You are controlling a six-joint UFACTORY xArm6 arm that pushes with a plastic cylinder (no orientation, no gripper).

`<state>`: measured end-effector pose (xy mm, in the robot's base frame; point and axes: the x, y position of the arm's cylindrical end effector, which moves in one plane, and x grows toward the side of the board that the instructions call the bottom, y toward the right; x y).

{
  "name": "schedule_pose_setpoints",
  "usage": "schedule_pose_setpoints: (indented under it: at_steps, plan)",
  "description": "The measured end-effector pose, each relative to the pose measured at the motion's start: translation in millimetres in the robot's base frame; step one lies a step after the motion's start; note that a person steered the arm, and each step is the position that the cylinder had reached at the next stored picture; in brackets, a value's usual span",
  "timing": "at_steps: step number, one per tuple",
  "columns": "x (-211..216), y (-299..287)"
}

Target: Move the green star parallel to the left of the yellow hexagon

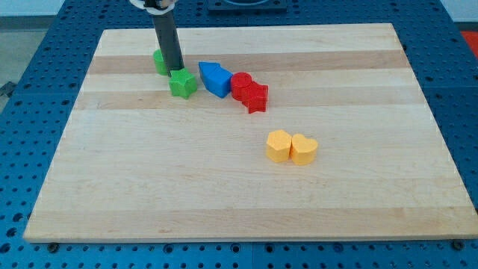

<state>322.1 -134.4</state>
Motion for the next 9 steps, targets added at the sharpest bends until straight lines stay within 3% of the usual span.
schedule_pose_setpoints:
  at_steps: [2, 3, 4, 6, 9]
  plan:
    - [51.0, 0.0]
    - [55.3, -15.8]
    - [24.5, -34.9]
    - [26.6, 12.8]
    - [117.7, 19.6]
